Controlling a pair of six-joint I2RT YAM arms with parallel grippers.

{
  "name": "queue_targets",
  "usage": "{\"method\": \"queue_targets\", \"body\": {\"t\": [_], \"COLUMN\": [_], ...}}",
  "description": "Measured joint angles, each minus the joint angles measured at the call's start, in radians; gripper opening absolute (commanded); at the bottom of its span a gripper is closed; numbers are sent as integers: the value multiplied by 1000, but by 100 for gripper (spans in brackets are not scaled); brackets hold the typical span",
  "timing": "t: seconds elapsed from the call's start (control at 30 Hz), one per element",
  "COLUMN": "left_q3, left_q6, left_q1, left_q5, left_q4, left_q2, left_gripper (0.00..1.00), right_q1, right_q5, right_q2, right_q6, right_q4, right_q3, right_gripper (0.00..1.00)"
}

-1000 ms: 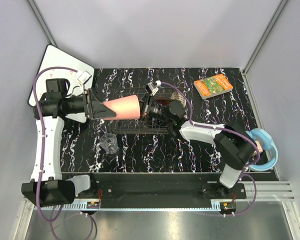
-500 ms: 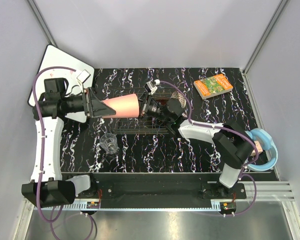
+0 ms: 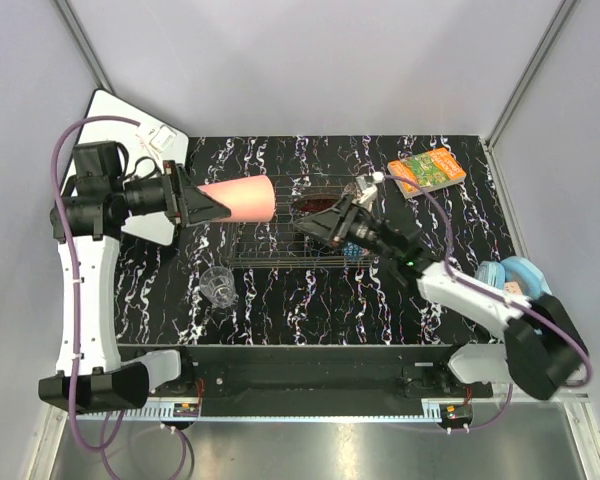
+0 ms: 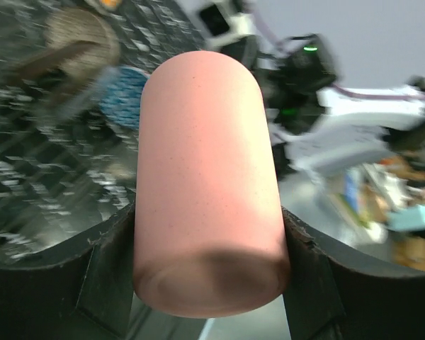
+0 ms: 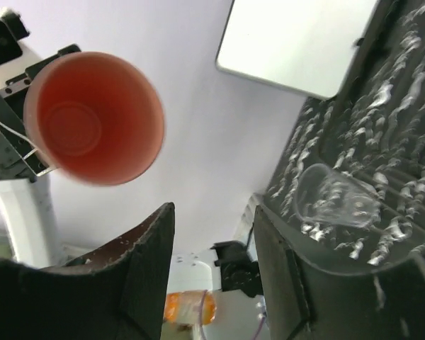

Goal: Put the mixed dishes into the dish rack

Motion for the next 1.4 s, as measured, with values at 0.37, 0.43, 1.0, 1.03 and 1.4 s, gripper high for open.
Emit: {"method": "queue_targets", "body": {"t": [0.37, 0.43, 1.0, 1.03, 1.4], "left_q3": [75, 95, 321, 321, 385], "left_q6": [171, 184, 256, 259, 263], "left_q1": [-224, -261, -425, -425, -439], "left_q5": [-750, -832, -1061, -1072, -1140], "left_q4": [-112, -126, -158, -158, -161], "left_q2": [223, 291, 681, 705, 806], "left_gripper": [0, 0, 0, 0, 0], "right_q1": [-36, -36, -36, -36, -36], "right_q5": [278, 312, 421, 426, 441], "right_q2": [-597, -652, -837, -843, -874], "right_q6": [-363, -395, -436, -436, -432], "right_q4": [-550, -595, -846, -851, -885], "right_q3": [51, 63, -49, -54, -91], "right_gripper": [58, 58, 60, 60, 60]}}
